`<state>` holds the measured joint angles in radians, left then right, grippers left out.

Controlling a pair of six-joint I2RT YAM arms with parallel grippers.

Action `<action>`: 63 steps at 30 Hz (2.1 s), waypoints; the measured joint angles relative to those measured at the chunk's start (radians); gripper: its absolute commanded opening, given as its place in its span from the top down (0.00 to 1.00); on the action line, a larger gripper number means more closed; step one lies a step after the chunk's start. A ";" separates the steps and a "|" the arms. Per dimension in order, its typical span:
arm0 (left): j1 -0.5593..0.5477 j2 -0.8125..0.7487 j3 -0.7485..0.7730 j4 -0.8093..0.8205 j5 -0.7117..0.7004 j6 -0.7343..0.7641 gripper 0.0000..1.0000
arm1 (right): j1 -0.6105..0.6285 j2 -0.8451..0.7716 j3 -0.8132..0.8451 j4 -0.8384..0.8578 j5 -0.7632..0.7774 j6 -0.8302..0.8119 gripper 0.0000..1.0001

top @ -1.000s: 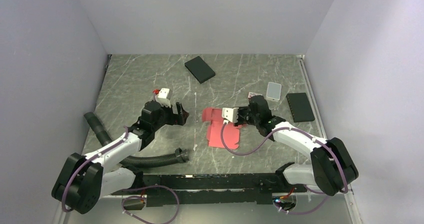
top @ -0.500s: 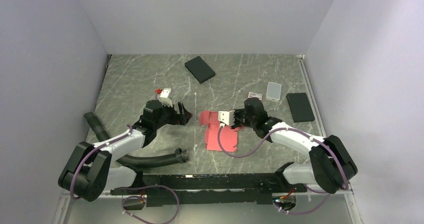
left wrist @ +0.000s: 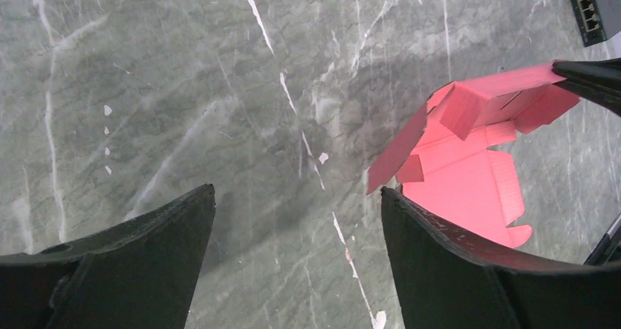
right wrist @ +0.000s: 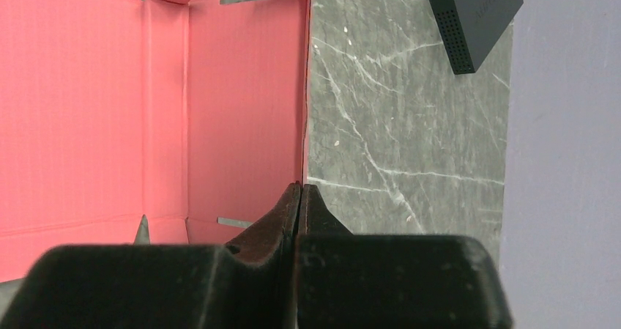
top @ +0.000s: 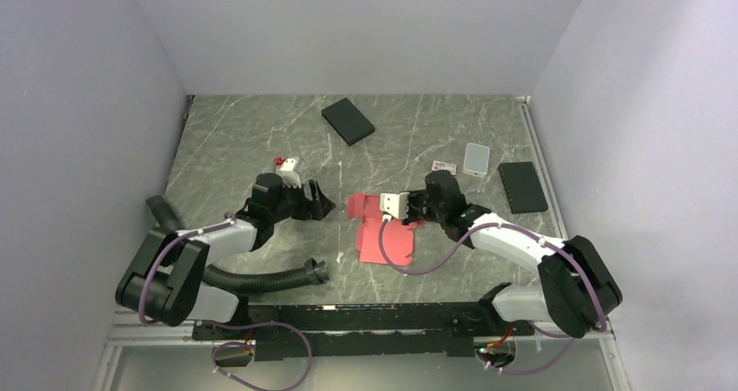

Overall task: Fold the paper box
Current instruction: Fold the paper box at the center of the board.

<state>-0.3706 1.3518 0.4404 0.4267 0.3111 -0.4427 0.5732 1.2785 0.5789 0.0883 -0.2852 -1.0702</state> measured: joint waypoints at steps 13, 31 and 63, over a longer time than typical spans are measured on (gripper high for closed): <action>0.015 0.239 0.147 0.066 0.078 0.016 0.44 | 0.000 0.000 0.000 0.000 -0.003 0.001 1.00; 0.017 0.448 0.212 0.232 0.315 0.022 0.43 | 0.011 0.000 0.000 -0.003 -0.004 0.002 1.00; -0.035 0.446 0.164 0.332 0.478 0.019 0.36 | 0.013 0.000 0.000 -0.018 -0.014 0.000 1.00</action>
<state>-0.4053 1.7977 0.6041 0.7582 0.7887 -0.4232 0.5858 1.2781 0.5789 0.0704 -0.2989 -1.0698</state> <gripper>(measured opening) 0.617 0.013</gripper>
